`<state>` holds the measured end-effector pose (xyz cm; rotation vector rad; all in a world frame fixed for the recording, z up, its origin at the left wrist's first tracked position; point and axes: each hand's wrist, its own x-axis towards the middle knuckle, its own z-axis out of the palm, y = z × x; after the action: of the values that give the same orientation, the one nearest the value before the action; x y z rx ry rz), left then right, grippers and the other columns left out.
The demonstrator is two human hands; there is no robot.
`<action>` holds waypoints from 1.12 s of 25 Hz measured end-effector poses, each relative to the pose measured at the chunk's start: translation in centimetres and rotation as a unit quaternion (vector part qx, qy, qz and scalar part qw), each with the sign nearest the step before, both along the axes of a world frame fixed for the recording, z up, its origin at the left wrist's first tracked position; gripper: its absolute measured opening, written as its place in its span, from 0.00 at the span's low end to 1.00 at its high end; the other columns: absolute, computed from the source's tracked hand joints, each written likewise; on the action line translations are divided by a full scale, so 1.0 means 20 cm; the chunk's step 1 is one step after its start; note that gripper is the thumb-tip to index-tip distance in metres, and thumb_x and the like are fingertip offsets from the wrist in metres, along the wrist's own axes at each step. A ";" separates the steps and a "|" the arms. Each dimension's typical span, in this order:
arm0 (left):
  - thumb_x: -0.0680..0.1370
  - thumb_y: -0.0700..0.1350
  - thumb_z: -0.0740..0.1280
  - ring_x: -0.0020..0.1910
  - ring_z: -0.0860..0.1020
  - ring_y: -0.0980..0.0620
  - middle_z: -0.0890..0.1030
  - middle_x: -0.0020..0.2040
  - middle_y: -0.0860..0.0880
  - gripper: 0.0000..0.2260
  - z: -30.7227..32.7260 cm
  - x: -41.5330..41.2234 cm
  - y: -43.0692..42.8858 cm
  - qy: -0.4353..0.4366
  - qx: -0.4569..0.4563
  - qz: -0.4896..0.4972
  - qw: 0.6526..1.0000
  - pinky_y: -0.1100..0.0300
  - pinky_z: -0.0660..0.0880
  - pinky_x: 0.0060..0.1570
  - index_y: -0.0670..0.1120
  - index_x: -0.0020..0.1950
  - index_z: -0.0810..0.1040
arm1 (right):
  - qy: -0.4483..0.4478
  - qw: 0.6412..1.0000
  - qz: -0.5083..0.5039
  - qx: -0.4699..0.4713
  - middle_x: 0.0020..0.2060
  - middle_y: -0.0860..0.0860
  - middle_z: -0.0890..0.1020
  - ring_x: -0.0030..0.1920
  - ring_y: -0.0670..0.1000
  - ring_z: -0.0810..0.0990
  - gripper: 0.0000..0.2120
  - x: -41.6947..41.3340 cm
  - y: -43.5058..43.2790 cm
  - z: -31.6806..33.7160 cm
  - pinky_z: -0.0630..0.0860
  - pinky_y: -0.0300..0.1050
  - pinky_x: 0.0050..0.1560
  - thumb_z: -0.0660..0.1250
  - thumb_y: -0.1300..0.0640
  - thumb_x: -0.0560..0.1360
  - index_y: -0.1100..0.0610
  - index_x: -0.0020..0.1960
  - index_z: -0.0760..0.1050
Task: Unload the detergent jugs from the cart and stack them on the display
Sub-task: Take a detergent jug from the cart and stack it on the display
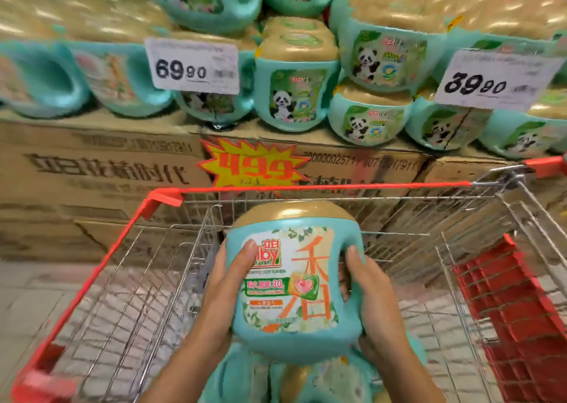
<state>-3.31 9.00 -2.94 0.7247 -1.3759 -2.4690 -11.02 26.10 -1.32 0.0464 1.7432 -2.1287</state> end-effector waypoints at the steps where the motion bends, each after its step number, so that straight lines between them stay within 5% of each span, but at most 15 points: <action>1: 0.65 0.59 0.75 0.48 0.85 0.44 0.85 0.54 0.43 0.32 0.00 0.10 -0.05 0.001 -0.005 0.024 1.000 0.53 0.82 0.38 0.48 0.65 0.75 | 0.014 1.000 0.023 0.009 0.34 0.57 0.74 0.33 0.52 0.72 0.19 0.06 -0.06 0.01 0.72 0.45 0.34 0.67 0.42 0.69 0.60 0.41 0.73; 3: 0.68 0.57 0.75 0.48 0.85 0.42 0.84 0.55 0.41 0.29 0.02 0.31 -0.15 -0.005 0.000 0.080 0.997 0.50 0.82 0.39 0.46 0.65 0.76 | 0.039 0.995 0.085 0.021 0.29 0.53 0.71 0.28 0.49 0.69 0.19 0.19 -0.19 0.02 0.68 0.40 0.28 0.66 0.41 0.67 0.58 0.38 0.72; 7: 0.65 0.59 0.70 0.43 0.85 0.42 0.85 0.50 0.40 0.25 0.04 0.70 -0.31 -0.002 0.007 0.186 0.983 0.50 0.82 0.35 0.46 0.56 0.82 | 0.040 0.979 0.197 0.013 0.29 0.54 0.70 0.31 0.51 0.69 0.19 0.41 -0.48 0.04 0.67 0.43 0.32 0.66 0.42 0.68 0.59 0.38 0.74; 10: 0.67 0.60 0.68 0.46 0.85 0.41 0.85 0.52 0.40 0.27 0.04 0.95 -0.44 -0.012 -0.002 0.234 0.972 0.51 0.82 0.36 0.45 0.61 0.79 | 0.035 0.969 0.243 0.008 0.32 0.57 0.72 0.34 0.53 0.69 0.19 0.58 -0.71 0.03 0.67 0.49 0.37 0.67 0.45 0.71 0.62 0.39 0.75; 21: 0.63 0.64 0.74 0.50 0.84 0.40 0.84 0.54 0.41 0.35 -0.03 1.83 -1.19 -0.061 -0.020 0.301 0.952 0.49 0.82 0.40 0.46 0.64 0.76 | 0.019 0.955 0.295 0.004 0.33 0.60 0.71 0.33 0.55 0.68 0.30 1.36 -1.66 -0.16 0.63 0.50 0.38 0.67 0.45 0.72 0.75 0.45 0.70; 25: 0.62 0.64 0.72 0.51 0.84 0.39 0.84 0.55 0.41 0.37 -0.02 1.95 -1.47 -0.065 -0.010 0.296 0.953 0.45 0.82 0.44 0.46 0.65 0.76 | 0.017 0.953 0.300 0.037 0.26 0.51 0.70 0.26 0.47 0.66 0.21 1.46 -1.93 -0.15 0.63 0.39 0.28 0.66 0.48 0.76 0.67 0.40 0.76; 28: 0.63 0.64 0.71 0.52 0.83 0.40 0.84 0.55 0.42 0.36 -0.01 1.90 -1.70 -0.056 -0.022 0.287 0.956 0.44 0.82 0.46 0.47 0.66 0.76 | 0.011 0.955 0.296 0.029 0.28 0.52 0.69 0.27 0.48 0.65 0.15 1.43 -2.15 -0.10 0.62 0.42 0.30 0.66 0.49 0.76 0.54 0.33 0.78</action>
<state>34.71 -24.98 -3.08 1.0880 -1.0538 -1.9577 17.56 -16.96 -3.34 -0.4320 1.5727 -1.6404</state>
